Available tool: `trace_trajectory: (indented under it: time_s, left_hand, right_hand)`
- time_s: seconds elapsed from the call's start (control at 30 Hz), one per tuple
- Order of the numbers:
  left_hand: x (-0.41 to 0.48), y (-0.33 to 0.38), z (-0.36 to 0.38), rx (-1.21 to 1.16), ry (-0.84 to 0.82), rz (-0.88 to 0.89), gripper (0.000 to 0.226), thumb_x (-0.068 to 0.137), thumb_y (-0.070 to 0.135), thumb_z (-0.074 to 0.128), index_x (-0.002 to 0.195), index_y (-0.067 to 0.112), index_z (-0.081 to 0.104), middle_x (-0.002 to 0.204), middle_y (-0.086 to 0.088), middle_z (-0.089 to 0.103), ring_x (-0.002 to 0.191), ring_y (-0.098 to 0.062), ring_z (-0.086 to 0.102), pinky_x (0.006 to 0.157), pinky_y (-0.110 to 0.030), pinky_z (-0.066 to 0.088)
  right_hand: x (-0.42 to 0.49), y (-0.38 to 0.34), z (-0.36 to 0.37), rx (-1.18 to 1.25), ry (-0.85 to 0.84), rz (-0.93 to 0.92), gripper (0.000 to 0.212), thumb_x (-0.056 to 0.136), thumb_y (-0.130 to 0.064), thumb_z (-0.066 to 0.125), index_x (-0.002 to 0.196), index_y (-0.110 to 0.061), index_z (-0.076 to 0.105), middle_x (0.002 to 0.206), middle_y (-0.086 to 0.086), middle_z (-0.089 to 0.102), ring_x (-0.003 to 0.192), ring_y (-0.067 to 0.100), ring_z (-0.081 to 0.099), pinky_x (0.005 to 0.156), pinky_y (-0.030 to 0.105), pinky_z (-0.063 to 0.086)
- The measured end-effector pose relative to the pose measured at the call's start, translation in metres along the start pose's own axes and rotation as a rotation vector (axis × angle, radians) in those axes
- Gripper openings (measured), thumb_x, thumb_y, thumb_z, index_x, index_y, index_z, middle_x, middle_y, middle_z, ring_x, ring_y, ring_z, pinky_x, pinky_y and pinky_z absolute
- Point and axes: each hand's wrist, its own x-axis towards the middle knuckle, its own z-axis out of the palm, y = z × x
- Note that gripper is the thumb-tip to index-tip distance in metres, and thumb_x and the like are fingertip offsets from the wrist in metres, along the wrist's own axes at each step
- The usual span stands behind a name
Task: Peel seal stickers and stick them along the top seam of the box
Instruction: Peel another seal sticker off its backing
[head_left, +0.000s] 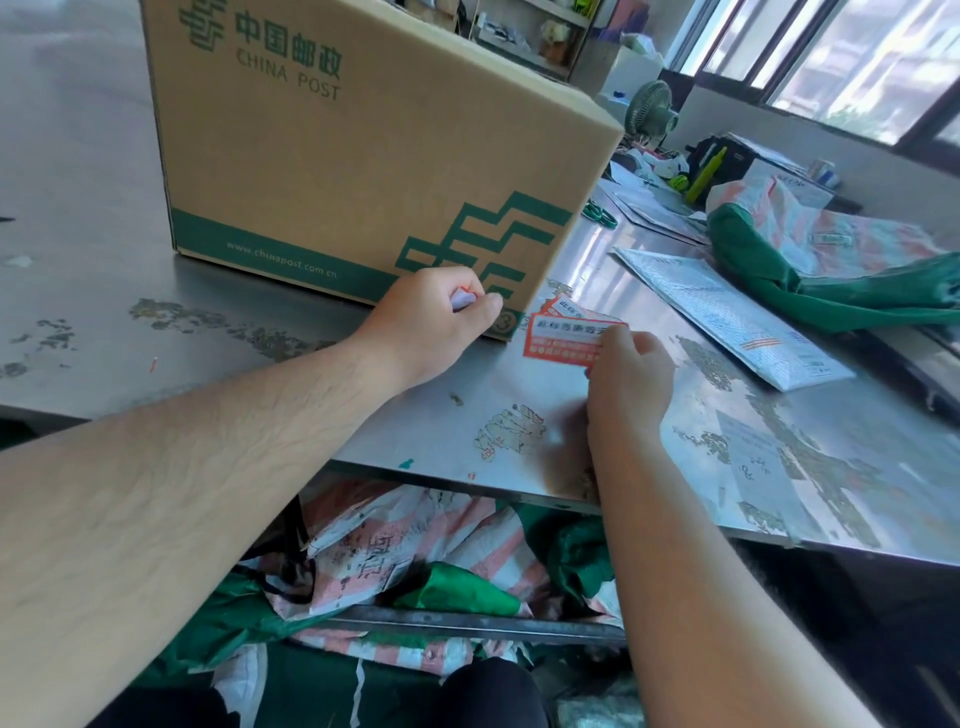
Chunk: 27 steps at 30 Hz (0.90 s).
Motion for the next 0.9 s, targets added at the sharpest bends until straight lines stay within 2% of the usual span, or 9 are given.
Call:
trace_trajectory:
  time_s: [0.1,0.2,0.3,0.4,0.5,0.6,0.73,0.9]
  left_hand:
    - [-0.001,0.001,0.000,0.005,0.015,0.007,0.035,0.098,0.039,0.050,0.078,0.015,0.065,0.056,0.010,0.055,0.052,-0.004,0.044,0.052,-0.021,0.035]
    - [-0.001,0.002,0.001,0.003,-0.027,0.001,0.039,0.102,0.041,0.041,0.088,0.019,0.070,0.073,0.005,0.068,0.067,-0.003,0.055,0.065,-0.023,0.040]
    - [0.000,0.001,-0.002,-0.047,0.023,0.003,0.035,0.102,0.042,0.044,0.094,0.018,0.069,0.073,0.008,0.066,0.058,0.006,0.052,0.055,-0.010,0.034]
    - [0.003,-0.001,-0.004,-0.172,0.122,-0.031,0.023,0.094,0.039,0.061,0.096,0.017,0.064,0.075,0.010,0.064,0.057,0.007,0.053,0.052,-0.007,0.037]
    - [0.004,-0.003,-0.004,-0.224,0.104,-0.043,0.021,0.089,0.032,0.070,0.101,0.018,0.061,0.077,0.005,0.064,0.068,-0.004,0.059,0.059,-0.014,0.045]
    - [0.004,-0.004,-0.004,-0.234,0.083,-0.044,0.023,0.088,0.030,0.072,0.103,0.018,0.058,0.078,0.000,0.064,0.076,-0.011,0.064,0.061,-0.020,0.049]
    - [0.000,0.000,-0.006,-0.265,0.100,-0.038,0.028,0.087,0.028,0.073,0.107,0.018,0.056,0.079,0.000,0.063,0.076,-0.010,0.063,0.061,-0.011,0.048]
    - [-0.003,0.004,-0.008,-0.245,0.132,-0.055,0.030,0.086,0.030,0.075,0.109,0.022,0.058,0.081,0.000,0.065,0.079,-0.012,0.066,0.070,-0.021,0.051]
  right_hand:
    - [-0.016,-0.004,0.001,0.077,-0.097,-0.099,0.020,0.079,-0.028,0.050,0.069,-0.017,0.063,0.083,0.012,0.069,0.074,0.027,0.063,0.072,0.040,0.051]
    - [-0.023,-0.015,0.004,0.227,-0.199,-0.056,0.014,0.078,-0.025,0.056,0.066,-0.022,0.061,0.068,0.002,0.062,0.061,0.017,0.055,0.059,0.030,0.045]
    - [-0.028,-0.026,0.013,0.351,-0.256,0.016,0.022,0.091,-0.015,0.057,0.069,-0.019,0.061,0.060,-0.002,0.060,0.055,0.015,0.053,0.053,0.025,0.041]
    - [-0.031,-0.028,0.025,0.417,-0.226,0.034,0.026,0.093,-0.013,0.055,0.068,-0.017,0.058,0.060,0.000,0.057,0.054,0.016,0.051,0.052,0.026,0.040]
    - [-0.034,-0.020,0.032,0.402,-0.197,-0.009,0.028,0.094,-0.015,0.055,0.066,-0.019,0.055,0.061,0.000,0.054,0.057,0.017,0.049,0.056,0.028,0.041]
    - [-0.032,-0.016,0.031,0.399,-0.194,-0.016,0.027,0.094,-0.016,0.056,0.068,-0.019,0.057,0.058,-0.003,0.054,0.054,0.014,0.049,0.054,0.026,0.041]
    - [-0.031,-0.015,0.031,0.402,-0.201,-0.023,0.027,0.095,-0.016,0.056,0.068,-0.020,0.058,0.057,-0.005,0.055,0.052,0.012,0.048,0.051,0.024,0.040]
    - [-0.031,-0.014,0.030,0.405,-0.242,-0.053,0.025,0.095,-0.018,0.056,0.071,-0.019,0.059,0.062,-0.004,0.058,0.057,0.013,0.049,0.056,0.025,0.041]
